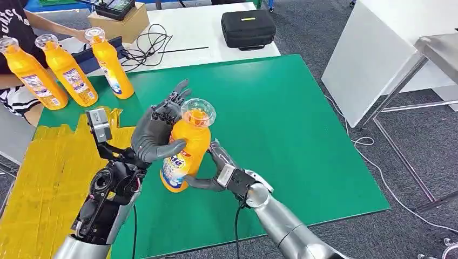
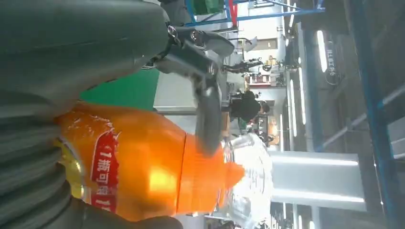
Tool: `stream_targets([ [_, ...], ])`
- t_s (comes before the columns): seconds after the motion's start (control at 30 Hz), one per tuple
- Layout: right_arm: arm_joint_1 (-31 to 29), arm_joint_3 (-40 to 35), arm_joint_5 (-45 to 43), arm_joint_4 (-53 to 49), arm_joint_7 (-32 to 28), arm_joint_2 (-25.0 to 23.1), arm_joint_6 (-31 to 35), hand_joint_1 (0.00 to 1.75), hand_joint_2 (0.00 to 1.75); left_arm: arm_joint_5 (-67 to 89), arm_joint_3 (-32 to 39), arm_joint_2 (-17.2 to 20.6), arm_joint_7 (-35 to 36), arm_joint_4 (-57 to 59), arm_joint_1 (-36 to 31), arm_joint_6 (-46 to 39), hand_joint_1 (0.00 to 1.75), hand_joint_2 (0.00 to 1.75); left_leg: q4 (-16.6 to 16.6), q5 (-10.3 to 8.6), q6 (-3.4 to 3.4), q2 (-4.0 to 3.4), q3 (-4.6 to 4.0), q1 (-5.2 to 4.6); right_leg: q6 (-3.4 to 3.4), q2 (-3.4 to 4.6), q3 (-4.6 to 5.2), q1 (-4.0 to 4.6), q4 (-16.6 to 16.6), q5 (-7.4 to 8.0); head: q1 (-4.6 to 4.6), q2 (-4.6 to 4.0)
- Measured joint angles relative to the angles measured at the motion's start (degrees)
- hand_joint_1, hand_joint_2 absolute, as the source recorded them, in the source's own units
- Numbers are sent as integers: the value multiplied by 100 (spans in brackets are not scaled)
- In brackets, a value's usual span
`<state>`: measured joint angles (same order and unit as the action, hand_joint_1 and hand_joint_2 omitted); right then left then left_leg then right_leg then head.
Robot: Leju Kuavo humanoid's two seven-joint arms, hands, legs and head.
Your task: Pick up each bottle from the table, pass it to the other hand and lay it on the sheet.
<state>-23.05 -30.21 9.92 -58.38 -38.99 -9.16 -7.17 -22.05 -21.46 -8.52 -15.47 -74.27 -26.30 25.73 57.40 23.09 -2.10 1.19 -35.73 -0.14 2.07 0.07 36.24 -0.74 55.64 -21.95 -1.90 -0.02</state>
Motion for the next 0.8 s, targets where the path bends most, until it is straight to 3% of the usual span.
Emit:
stream_targets([
  [0.8, 152, 391, -157, -83, 41, -238, 622, 175, 175, 409, 48, 26, -127, 109, 149, -267, 0, 175, 0, 0, 0, 0, -1, 1, 0, 0, 0, 0, 0, 0, 0, 0],
])
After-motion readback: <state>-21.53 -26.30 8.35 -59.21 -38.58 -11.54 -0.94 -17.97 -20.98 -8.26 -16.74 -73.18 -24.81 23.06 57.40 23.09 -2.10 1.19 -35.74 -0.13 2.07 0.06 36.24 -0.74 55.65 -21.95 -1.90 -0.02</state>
